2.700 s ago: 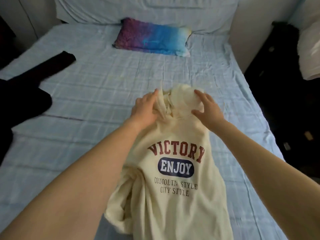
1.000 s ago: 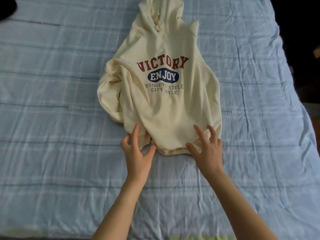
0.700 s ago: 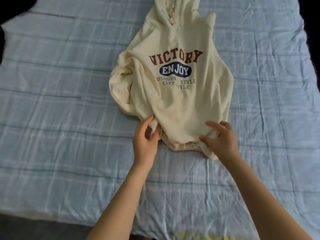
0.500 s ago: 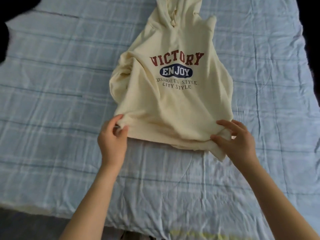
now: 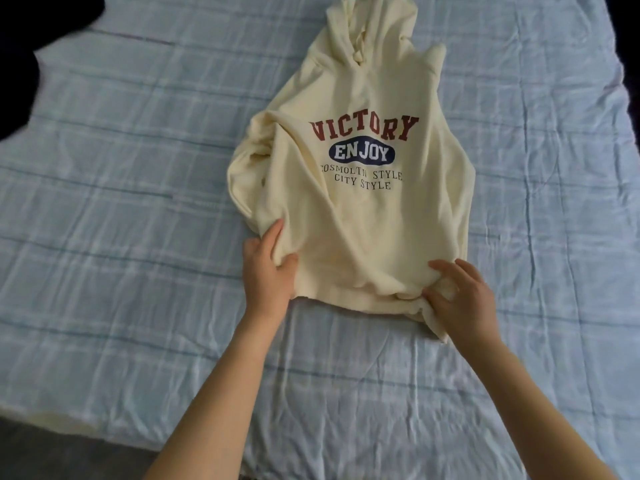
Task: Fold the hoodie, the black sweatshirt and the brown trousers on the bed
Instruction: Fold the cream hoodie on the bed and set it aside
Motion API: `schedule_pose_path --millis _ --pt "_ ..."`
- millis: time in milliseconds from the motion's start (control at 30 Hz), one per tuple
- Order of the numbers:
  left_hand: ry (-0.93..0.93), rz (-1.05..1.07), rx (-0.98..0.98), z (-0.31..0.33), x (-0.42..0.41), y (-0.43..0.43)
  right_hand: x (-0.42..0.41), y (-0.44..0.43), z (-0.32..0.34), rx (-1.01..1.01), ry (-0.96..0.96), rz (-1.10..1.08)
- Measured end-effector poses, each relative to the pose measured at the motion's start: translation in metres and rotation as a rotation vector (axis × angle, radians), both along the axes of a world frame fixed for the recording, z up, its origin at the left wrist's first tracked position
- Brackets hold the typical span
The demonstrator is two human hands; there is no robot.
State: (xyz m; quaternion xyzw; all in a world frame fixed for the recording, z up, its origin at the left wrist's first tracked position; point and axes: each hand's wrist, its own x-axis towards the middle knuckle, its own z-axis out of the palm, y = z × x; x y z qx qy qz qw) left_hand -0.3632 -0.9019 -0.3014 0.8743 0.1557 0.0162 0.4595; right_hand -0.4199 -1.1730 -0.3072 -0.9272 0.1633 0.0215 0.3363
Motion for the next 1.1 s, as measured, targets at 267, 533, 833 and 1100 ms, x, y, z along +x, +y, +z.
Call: schedule_pose_path --millis 267,533,833,1100 --pt "0.108 -0.056 -0.024 0.022 -0.086 0.042 -0.047 -0.048 0.046 -0.021 0.01 -0.049" --pt "0.078 -0.115 -0.03 -0.017 -0.076 0.045 -0.034 -0.012 0.009 -0.34 0.338 0.02" --pt "0.003 0.129 -0.332 -0.008 0.05 0.096 0.058 0.146 0.028 -0.071 -0.091 0.356" --pt "0.095 0.027 -0.507 -0.04 0.103 0.104 0.127 0.234 -0.009 -0.18 0.018 0.377"
